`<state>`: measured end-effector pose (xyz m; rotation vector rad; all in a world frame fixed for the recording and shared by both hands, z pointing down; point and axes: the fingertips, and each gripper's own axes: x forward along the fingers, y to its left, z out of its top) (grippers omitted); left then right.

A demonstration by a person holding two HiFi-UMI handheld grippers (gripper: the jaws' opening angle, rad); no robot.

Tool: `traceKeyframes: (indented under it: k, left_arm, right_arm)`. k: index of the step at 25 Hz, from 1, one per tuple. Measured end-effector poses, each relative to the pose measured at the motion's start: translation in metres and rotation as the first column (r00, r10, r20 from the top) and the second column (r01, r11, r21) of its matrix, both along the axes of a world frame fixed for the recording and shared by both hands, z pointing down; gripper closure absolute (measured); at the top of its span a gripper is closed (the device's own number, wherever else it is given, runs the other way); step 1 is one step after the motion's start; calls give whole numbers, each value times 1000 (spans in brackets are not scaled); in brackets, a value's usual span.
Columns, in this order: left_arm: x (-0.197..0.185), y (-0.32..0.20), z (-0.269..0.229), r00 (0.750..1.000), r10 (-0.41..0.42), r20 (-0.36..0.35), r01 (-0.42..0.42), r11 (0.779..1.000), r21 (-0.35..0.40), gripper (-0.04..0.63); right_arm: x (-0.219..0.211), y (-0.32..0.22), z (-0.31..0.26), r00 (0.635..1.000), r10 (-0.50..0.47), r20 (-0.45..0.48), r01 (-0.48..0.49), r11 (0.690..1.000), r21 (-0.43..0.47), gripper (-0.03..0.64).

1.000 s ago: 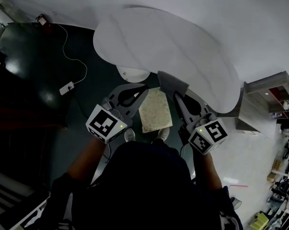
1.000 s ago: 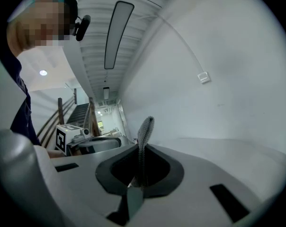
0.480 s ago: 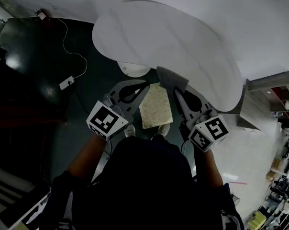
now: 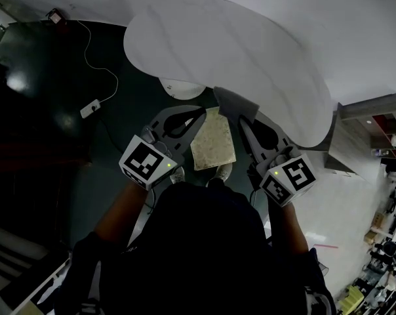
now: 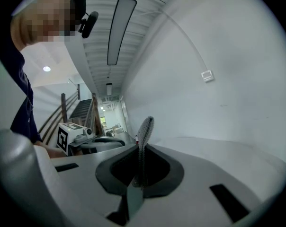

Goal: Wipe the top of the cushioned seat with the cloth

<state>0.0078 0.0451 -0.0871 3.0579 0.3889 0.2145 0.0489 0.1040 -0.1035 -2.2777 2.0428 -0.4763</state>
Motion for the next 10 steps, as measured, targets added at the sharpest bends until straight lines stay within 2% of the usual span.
traceKeyframes:
  k: [10]
  left_arm:
    - [2,9,11,1000,-2,23,2,1000,-16,589]
  right_arm:
    - [1,6,11,1000,-8,14,8,1000,-17,584]
